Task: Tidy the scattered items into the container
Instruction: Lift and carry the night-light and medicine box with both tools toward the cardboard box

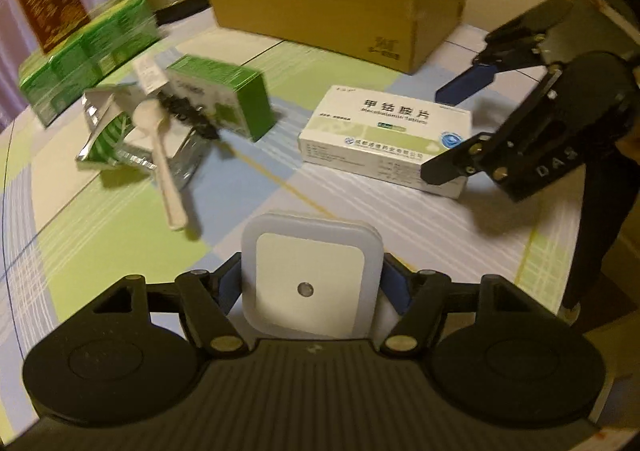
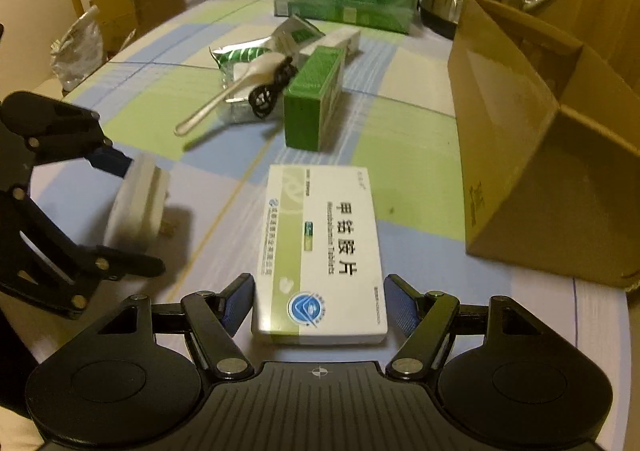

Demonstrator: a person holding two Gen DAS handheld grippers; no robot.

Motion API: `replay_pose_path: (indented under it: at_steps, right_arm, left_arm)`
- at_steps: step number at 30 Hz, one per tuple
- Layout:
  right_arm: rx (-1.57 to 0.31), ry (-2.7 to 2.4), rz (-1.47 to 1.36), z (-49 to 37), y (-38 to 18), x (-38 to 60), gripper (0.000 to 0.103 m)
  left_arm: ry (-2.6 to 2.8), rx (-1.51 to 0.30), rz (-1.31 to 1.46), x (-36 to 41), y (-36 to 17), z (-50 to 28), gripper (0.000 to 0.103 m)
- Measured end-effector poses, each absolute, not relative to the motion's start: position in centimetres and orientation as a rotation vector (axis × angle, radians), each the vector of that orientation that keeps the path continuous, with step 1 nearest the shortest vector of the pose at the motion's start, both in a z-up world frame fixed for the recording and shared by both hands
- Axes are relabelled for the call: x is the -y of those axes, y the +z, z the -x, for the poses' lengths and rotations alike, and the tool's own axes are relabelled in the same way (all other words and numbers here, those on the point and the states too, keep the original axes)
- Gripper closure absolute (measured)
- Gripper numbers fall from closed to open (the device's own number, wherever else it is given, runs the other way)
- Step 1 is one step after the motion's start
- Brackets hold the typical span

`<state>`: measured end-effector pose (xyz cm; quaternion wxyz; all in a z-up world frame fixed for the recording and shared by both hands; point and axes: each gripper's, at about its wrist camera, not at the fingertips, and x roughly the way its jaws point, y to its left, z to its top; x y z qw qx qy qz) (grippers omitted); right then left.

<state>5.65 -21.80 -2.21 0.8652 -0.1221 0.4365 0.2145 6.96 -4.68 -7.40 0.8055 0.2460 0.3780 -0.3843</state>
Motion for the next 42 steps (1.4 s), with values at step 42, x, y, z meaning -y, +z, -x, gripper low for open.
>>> replay_pose_path:
  at_steps: [42]
  right_arm:
    - [-0.871,0.415,0.193,-6.8,-0.1,22.8,0.035]
  left_arm:
    - [-0.751,-0.832,-0.343,4.4,-5.6,-6.6,0.041]
